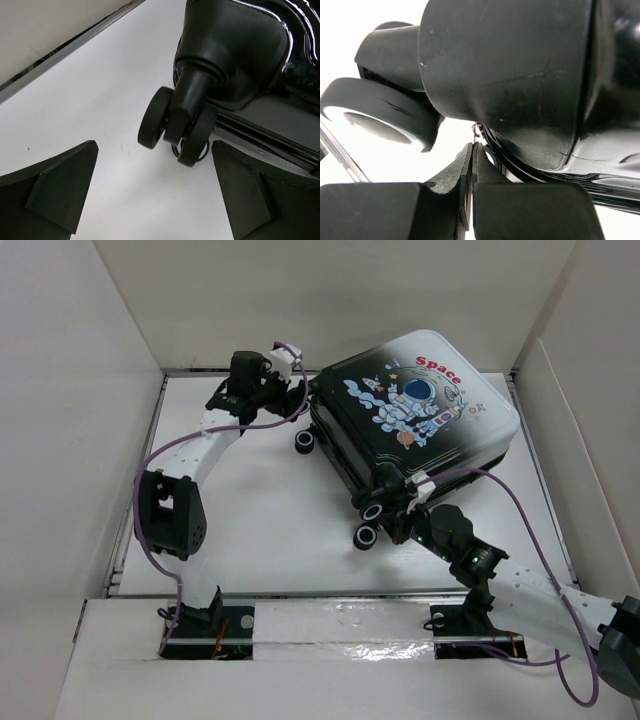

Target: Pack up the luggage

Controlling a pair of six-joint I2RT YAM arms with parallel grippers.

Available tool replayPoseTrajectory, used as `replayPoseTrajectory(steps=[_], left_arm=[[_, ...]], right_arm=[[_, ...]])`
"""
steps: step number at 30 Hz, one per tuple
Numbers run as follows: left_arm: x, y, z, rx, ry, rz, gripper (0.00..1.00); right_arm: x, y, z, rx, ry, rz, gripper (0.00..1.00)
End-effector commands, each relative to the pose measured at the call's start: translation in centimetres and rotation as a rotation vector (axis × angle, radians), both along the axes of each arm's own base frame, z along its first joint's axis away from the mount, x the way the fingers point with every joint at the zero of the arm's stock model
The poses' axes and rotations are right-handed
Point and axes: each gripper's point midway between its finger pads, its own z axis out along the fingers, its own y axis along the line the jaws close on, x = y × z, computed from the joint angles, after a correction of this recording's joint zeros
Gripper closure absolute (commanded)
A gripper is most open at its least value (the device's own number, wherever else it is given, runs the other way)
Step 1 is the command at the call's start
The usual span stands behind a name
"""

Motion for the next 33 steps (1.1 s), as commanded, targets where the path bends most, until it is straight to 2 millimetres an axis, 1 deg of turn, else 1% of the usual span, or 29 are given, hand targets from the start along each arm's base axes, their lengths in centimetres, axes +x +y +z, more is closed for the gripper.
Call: replayPoseTrajectory(steps=[1, 3, 4, 5, 6, 7, 9, 10, 11, 12, 14, 15, 16, 18, 19, 20, 21, 22, 23, 24, 25, 26, 27, 28, 29, 30, 31, 32, 33], left_arm=[[1.2, -1.6, 2.3, 0.015, -0.078, -0.049, 0.01], [2.2, -1.9, 2.3, 0.024, -0.081, -0.051, 0.01], [2.1, -2.5, 1.9, 0.032, -0.066, -0.065, 0.01], [2.4, -2.6, 1.7, 0.041, -0.062, -0.068, 0.01], [2.6, -3.4, 0.8, 0.049, -0.046, -0.084, 0.02], [3.0, -3.4, 1.4, 0.053, -0.057, -0.078, 0.04], [3.3, -4.4, 1.5, 0.059, -0.071, -0.089, 0.07], [3.9, -4.3, 2.2, 0.06, -0.097, -0.076, 0.1], [3.9, -4.8, 2.3, 0.064, -0.106, -0.079, 0.12], [4.3, -4.8, 1.8, 0.074, -0.101, -0.078, 0.15], [4.7, -5.1, 1.5, 0.078, -0.087, -0.086, 0.26], [5.0, -5.2, 0.1, 0.087, -0.059, -0.091, 0.42], [4.9, -5.8, 0.0, 0.087, -0.054, -0.103, 0.51], [5.1, -5.9, -1.2, 0.09, -0.034, -0.102, 0.71], [5.2, -5.9, -1.6, 0.083, -0.032, -0.092, 0.85], [5.4, -5.6, -1.9, 0.086, -0.033, -0.068, 0.92], [5.4, -5.3, -1.5, 0.081, -0.049, -0.045, 1.0], [5.6, -4.5, -2.4, 0.076, -0.055, 0.017, 1.0], [5.4, -4.3, -2.6, 0.058, -0.059, 0.04, 1.0], [5.1, -3.5, -1.3, 0.023, -0.087, 0.067, 1.0], [4.8, -3.0, -2.4, -0.01, -0.09, 0.088, 1.0], [4.7, -2.2, -2.6, -0.06, -0.072, 0.154, 1.0], [4.2, -1.9, -1.4, -0.099, -0.094, 0.181, 1.0], [3.7, -1.1, -2.9, -0.123, -0.085, 0.21, 1.0], [3.4, -0.5, -3.3, -0.152, -0.072, 0.266, 1.0], [2.9, 0.2, -2.3, -0.176, -0.096, 0.304, 1.0], [2.0, 0.7, -3.8, -0.185, -0.091, 0.32, 1.0], [1.4, 0.9, -4.2, -0.219, -0.078, 0.347, 1.0], [0.5, 0.6, -3.0, -0.282, -0.088, 0.366, 1.0]], right_arm=[[-1.3, 2.9, 7.4, 0.164, -0.138, 0.155, 1.0], [-1.3, 2.9, 7.4, 0.159, -0.137, 0.157, 1.0], [-1.3, 2.9, 7.6, 0.161, -0.141, 0.157, 1.0], [-1.3, 2.9, 7.6, 0.159, -0.139, 0.158, 1.0], [-1.1, 2.7, 7.5, 0.154, -0.139, 0.151, 1.0], [-1.1, 2.8, 7.5, 0.154, -0.14, 0.154, 1.0], [-1.2, 3.0, 7.4, 0.149, -0.137, 0.167, 1.0], [-1.2, 3.1, 7.5, 0.149, -0.136, 0.173, 1.0], [-1.2, 3.2, 7.4, 0.148, -0.134, 0.177, 1.0], [-1.3, 3.3, 7.2, 0.144, -0.128, 0.183, 1.0], [-1.2, 3.5, 7.2, 0.142, -0.127, 0.188, 1.0], [-1.2, 3.5, 7.0, 0.139, -0.123, 0.19, 1.0], [-1.2, 3.5, 7.0, 0.137, -0.123, 0.188, 1.0], [-1.2, 3.5, 6.9, 0.139, -0.119, 0.188, 1.0], [-1.2, 3.5, 6.7, 0.136, -0.114, 0.186, 1.0], [-1.1, 3.5, 6.7, 0.136, -0.114, 0.183, 1.0], [-1.0, 3.4, 6.6, 0.135, -0.113, 0.172, 1.0], [-0.9, 3.3, 6.4, 0.129, -0.109, 0.162, 1.0], [-0.6, 2.9, 6.6, 0.127, -0.115, 0.145, 1.0], [-0.4, 2.5, 6.6, 0.124, -0.117, 0.134, 1.0], [-0.2, 2.1, 6.5, 0.116, -0.114, 0.122, 1.0], [-0.2, 1.7, 7.0, 0.123, -0.126, 0.113, 1.0], [0.5, 1.0, 7.0, 0.118, -0.129, 0.088, 1.0], [0.7, 0.6, 7.2, 0.12, -0.134, 0.077, 1.0], [0.9, 0.2, 7.5, 0.124, -0.14, 0.069, 1.0], [1.2, -0.4, 8.0, 0.131, -0.151, 0.059, 1.0], [1.4, -0.8, 8.4, 0.135, -0.158, 0.051, 1.0], [1.6, -1.1, 8.6, 0.138, -0.163, 0.042, 1.0], [1.8, -1.4, 9.1, 0.143, -0.175, 0.031, 1.0]])
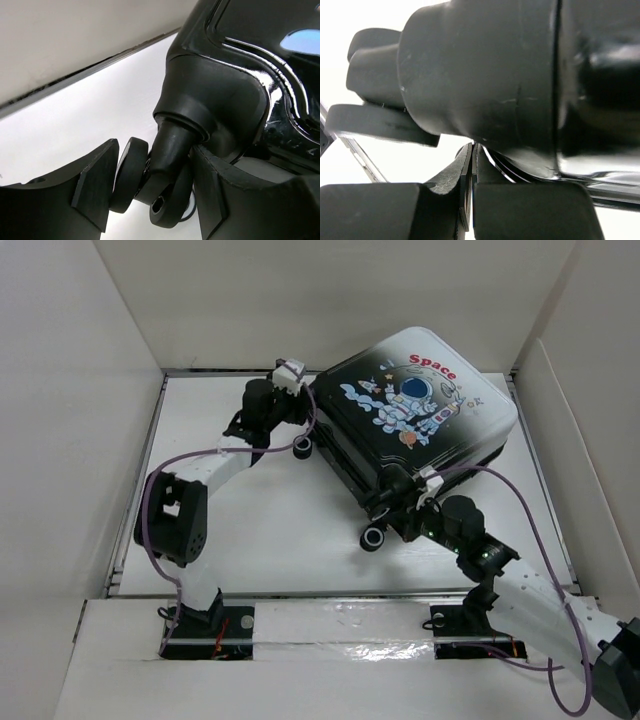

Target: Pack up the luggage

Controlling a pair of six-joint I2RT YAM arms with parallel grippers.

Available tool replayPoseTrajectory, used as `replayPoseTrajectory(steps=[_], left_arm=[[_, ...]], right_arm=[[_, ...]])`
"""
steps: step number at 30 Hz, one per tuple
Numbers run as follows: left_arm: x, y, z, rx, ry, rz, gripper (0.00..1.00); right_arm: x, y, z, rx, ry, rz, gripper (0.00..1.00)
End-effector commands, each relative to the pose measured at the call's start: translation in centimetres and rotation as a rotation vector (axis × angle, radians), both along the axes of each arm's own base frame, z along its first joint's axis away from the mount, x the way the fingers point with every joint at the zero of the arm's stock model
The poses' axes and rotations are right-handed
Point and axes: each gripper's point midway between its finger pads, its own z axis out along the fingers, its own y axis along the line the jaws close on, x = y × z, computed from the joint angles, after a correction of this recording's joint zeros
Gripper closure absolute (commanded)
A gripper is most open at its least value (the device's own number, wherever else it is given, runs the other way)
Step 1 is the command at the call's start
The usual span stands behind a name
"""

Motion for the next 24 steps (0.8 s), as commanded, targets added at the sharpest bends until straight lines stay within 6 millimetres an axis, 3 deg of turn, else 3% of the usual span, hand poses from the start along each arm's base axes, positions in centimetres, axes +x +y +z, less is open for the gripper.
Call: replayPoseTrajectory(steps=[1, 2, 3, 5, 6, 7, 8, 9, 10, 12, 13, 14, 16, 17, 18, 20, 21, 22, 24], left_arm=[[-2.3, 3.5, -2.7, -0.194, 0.096, 0.258, 1.0], [-3.1, 3.3, -2.9, -0.211, 0.101, 0.26, 1.0], [-3.9, 3.4, -2.0, -0.246, 0.085, 0.294, 1.0], [-6.1, 3.3, -3.5, -0.287, 0.112, 0.291, 1.0], [-7.3, 2.8, -2.2, -0.338, 0.094, 0.275, 1.0], [-9.3, 2.3, -3.7, -0.373, 0.122, 0.265, 1.0], [-10.4, 2.2, -4.1, -0.383, 0.129, 0.26, 1.0], [-11.5, 2.1, -3.1, -0.413, 0.112, 0.249, 1.0], [-13.0, 1.9, -4.6, -0.408, 0.144, 0.236, 1.0], [-15.3, 0.3, -4.3, -0.414, 0.145, 0.189, 1.0], [-16.5, 0.0, -5.3, -0.397, 0.168, 0.175, 1.0], [-17.9, -1.4, -5.3, -0.401, 0.184, 0.134, 1.0], [-19.7, -2.5, -5.7, -0.413, 0.203, 0.092, 1.0], [-20.4, -3.2, -5.7, -0.425, 0.217, 0.061, 1.0], [-21.5, -4.3, -5.6, -0.436, 0.232, 0.022, 1.0], [-22.4, -5.3, -5.4, -0.452, 0.241, -0.018, 1.0], [-22.9, -6.0, -5.2, -0.473, 0.261, -0.044, 1.0], [-22.9, -6.4, -4.7, -0.5, 0.258, -0.056, 1.0], [-24.0, -7.7, -4.1, -0.546, 0.283, -0.129, 1.0]], right_arm=[[2.0, 0.0, 9.3, 0.161, -0.237, -0.008, 1.0], [2.5, -0.4, 9.7, 0.155, -0.246, -0.022, 1.0], [3.0, -0.7, 11.3, 0.159, -0.273, -0.035, 1.0], [4.5, -2.1, 12.5, 0.142, -0.292, -0.094, 1.0], [5.1, -2.5, 14.3, 0.153, -0.322, -0.109, 1.0], [5.8, -2.9, 14.6, 0.147, -0.322, -0.124, 1.0], [6.7, -4.0, 15.2, 0.144, -0.332, -0.161, 1.0], [7.1, -4.4, 15.8, 0.146, -0.341, -0.161, 1.0], [7.7, -5.0, 17.0, 0.15, -0.357, -0.179, 1.0], [8.7, -6.9, 17.5, 0.144, -0.36, -0.227, 1.0], [8.8, -7.4, 17.8, 0.158, -0.361, -0.246, 1.0], [8.6, -7.8, 17.0, 0.163, -0.347, -0.257, 1.0], [8.4, -8.1, 16.0, 0.22, -0.336, -0.297, 1.0], [8.1, -7.8, 11.9, 0.227, -0.265, -0.301, 1.0], [7.4, -6.7, 12.0, 0.286, -0.295, -0.29, 1.0], [6.2, -4.7, 9.7, 0.37, -0.252, -0.276, 1.0], [6.3, -5.0, 7.0, 0.364, -0.218, -0.356, 1.0], [5.3, -2.6, 6.0, 0.357, -0.197, -0.307, 1.0], [5.9, -1.7, 5.1, 0.304, -0.177, -0.359, 1.0]])
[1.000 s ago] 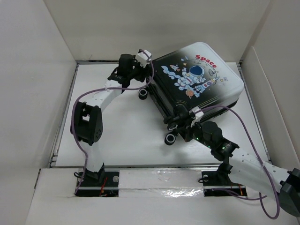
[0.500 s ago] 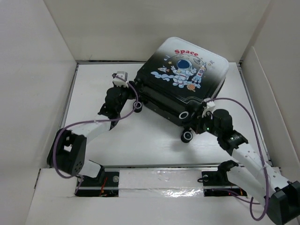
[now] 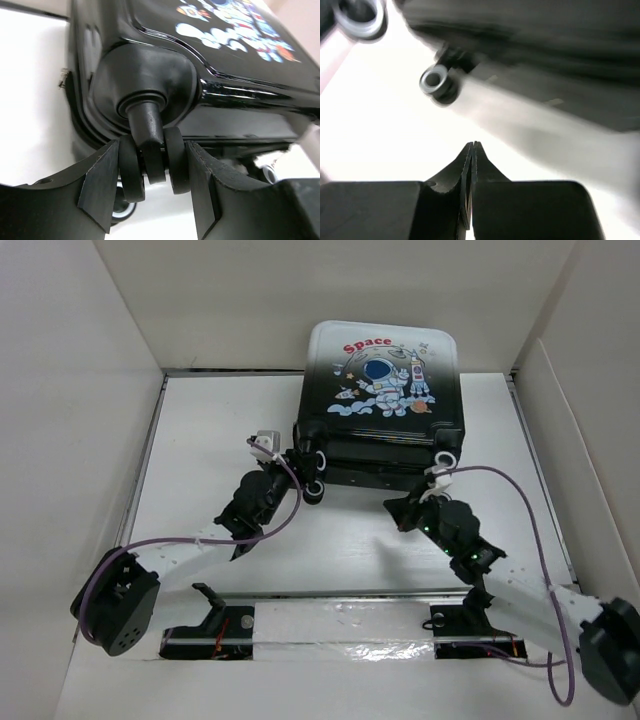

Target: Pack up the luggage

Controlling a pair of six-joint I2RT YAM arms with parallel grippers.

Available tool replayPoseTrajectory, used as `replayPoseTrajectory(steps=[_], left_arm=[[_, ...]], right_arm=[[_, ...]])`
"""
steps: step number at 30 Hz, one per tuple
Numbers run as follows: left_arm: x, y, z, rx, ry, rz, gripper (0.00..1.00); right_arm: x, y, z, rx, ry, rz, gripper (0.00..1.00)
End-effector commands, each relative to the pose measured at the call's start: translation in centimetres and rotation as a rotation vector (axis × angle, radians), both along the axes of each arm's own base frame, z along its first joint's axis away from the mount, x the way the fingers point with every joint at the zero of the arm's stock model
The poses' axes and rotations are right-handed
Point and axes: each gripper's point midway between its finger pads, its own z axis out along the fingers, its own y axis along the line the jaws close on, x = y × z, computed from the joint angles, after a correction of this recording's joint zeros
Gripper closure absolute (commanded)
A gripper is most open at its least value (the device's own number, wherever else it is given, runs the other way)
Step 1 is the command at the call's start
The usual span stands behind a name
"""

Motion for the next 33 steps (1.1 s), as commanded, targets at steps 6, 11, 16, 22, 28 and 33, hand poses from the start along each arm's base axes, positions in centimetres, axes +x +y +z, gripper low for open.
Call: replayPoseTrajectory(steps=[6, 11, 16, 22, 28, 33], left_arm=[[-6.1, -6.2, -2.6, -0.032, 0.136, -0.332, 1.0], [-5.2, -4.9, -1.1, -0.011, 0.111, -0.27, 1.0], [-4.9, -4.3, 0.4, -0.031, 0.097, -0.244, 1.0], [-5.3, -3.9, 3.0, -0.079, 0.049, -0.243, 1.0], [-5.6, -3.9, 3.7, -0.103, 0.016, -0.256, 1.0], [-5.4, -4.3, 2.4, -0.102, 0.04, -0.273, 1.0]], right_arm=[[1.4, 2.0, 2.9, 0.031, -0.093, -0.143, 1.0], [0.6, -2.3, 1.1, -0.034, -0.063, -0.274, 0.95], [1.4, -7.0, -0.6, -0.022, -0.039, -0.398, 0.68], [1.8, -9.8, -1.2, 0.053, -0.015, -0.512, 0.58], [3.7, -11.3, 0.5, 0.017, -0.107, -0.53, 0.43], [6.6, -12.3, 1.0, -0.052, -0.116, -0.51, 0.42]])
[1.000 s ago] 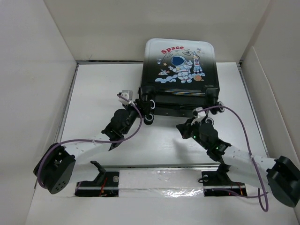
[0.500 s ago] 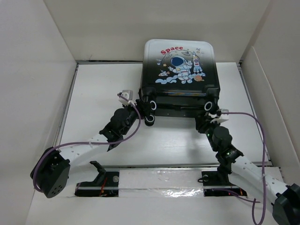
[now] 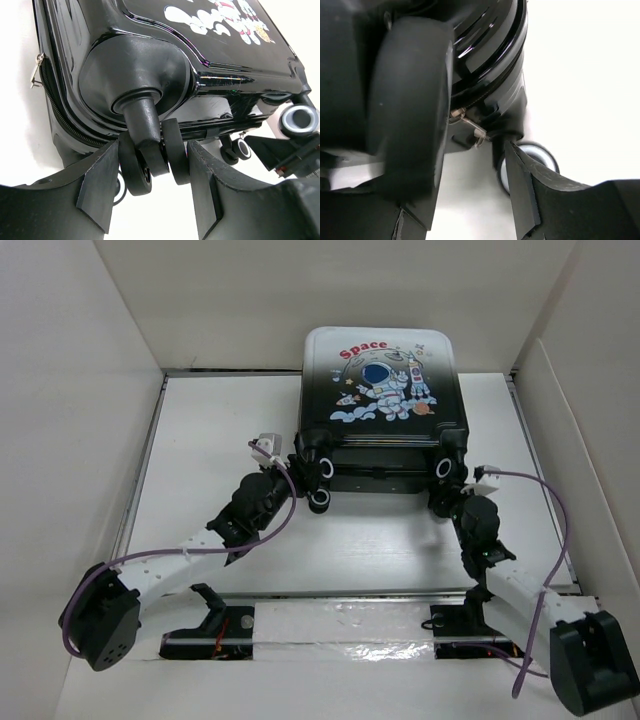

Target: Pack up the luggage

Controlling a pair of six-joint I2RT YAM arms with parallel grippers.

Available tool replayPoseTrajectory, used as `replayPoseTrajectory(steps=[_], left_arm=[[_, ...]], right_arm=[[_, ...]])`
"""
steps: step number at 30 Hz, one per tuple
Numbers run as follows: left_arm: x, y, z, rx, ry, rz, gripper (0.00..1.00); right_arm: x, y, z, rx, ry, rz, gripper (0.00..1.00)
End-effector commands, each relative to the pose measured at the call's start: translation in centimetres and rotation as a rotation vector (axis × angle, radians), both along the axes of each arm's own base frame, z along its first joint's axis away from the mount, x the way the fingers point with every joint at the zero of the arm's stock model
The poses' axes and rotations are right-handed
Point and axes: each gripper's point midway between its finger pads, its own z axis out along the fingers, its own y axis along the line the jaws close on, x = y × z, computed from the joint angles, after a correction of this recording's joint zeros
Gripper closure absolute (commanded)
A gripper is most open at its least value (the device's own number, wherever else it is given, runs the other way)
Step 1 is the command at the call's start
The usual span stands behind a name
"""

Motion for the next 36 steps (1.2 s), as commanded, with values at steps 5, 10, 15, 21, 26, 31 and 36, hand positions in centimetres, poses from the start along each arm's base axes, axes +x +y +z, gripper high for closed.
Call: replayPoseTrajectory(steps=[5, 10, 15, 21, 26, 31, 36], left_arm=[[-2.2, -2.9, 1.6, -0.064, -0.063, -0.19, 1.0], [-2.7, -3.3, 0.9, -0.057, -0.053, -0.226, 1.0], [-2.8, -3.2, 0.3, -0.05, -0.046, -0.225, 1.0], [-2.7, -3.8, 0.5, -0.07, -0.043, -0.247, 1.0], [-2.2, -3.2, 1.3, -0.075, -0.058, -0.215, 1.0], [-2.5, -2.5, 2.4, -0.088, -0.082, -0.194, 1.0], [-2.7, -2.3, 2.9, -0.1, -0.095, -0.194, 1.0]], right_arm=[[3.8, 1.3, 5.8, -0.035, -0.237, 0.14, 0.46], [5.1, 2.8, 6.5, -0.065, -0.298, 0.218, 0.69], [5.0, 2.8, 7.0, -0.067, -0.35, 0.216, 0.91], [3.9, 4.8, 5.8, -0.032, -0.336, 0.241, 1.0], [2.3, 5.4, 5.2, 0.041, -0.348, 0.194, 1.0], [2.4, 3.7, 3.4, 0.088, -0.205, 0.076, 0.54], [2.0, 1.8, 4.1, 0.132, -0.221, -0.007, 0.35]])
